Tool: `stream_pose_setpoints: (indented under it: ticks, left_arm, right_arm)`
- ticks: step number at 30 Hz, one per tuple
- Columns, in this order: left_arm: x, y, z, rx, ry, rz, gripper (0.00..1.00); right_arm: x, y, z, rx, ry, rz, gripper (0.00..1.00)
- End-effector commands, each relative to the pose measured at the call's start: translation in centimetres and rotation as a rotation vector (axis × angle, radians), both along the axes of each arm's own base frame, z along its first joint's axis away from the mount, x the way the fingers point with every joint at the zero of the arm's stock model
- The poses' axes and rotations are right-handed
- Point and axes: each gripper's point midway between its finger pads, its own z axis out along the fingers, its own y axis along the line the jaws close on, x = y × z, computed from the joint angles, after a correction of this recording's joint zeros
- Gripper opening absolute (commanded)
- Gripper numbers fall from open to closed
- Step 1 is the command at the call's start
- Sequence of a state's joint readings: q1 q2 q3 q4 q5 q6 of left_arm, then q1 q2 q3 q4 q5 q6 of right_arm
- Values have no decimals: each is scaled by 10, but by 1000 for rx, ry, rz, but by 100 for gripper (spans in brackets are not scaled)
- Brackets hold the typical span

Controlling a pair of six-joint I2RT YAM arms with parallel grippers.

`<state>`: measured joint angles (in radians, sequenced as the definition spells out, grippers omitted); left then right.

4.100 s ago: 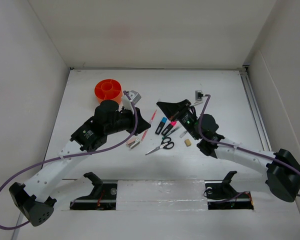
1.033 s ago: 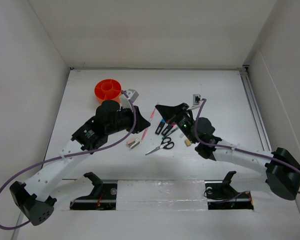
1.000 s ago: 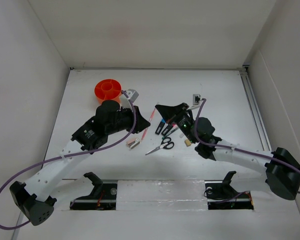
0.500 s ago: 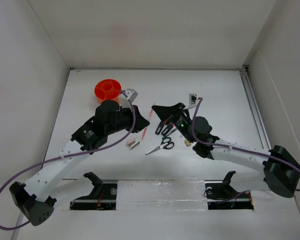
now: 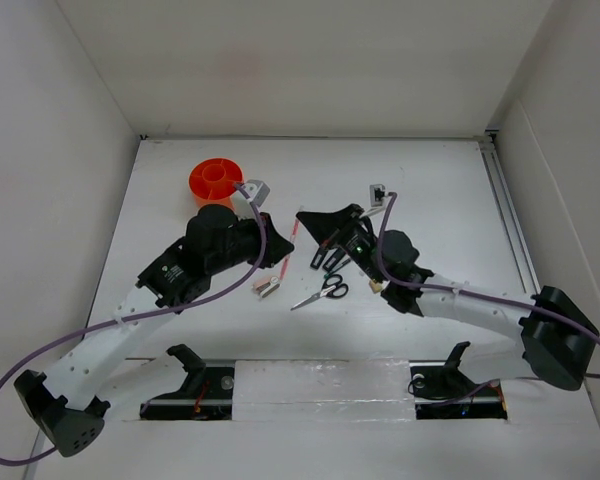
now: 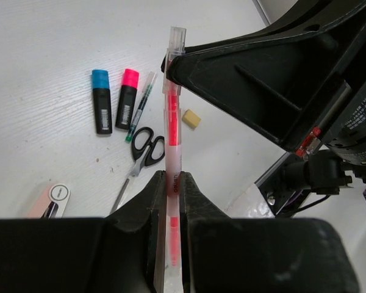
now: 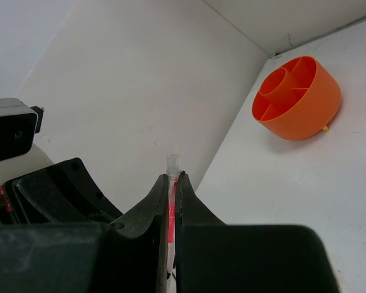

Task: Sort the stationery into containers
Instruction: Close the pen cap on the pen.

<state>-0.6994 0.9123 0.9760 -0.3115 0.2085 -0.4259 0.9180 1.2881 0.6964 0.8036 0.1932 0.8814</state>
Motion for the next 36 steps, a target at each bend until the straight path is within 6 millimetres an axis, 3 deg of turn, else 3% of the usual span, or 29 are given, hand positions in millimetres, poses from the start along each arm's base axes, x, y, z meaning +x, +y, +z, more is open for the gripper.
stream_pose_setpoints:
  ticks: [1,8,14,29,36]
  left_arm:
    - [21,5,30,-58,-114,88,0]
    - [22,15,27,-14,-138,118,0]
    - [21,18,26,21,-157,105,0]
    - [20,21,28,39,-171,142,0]
    - [25,25,31,36,-177,180,0]
  right_arm:
    - [-27,27,1,-51,-50,161,0]
    - [-35,35,-7,-74,-18,253,0]
    - [-40,38,1,-124,-10,338,0]
    - [-39,23,-38,-309,55,361,0]
    - [-49,33,-50,-340,56,403,0]
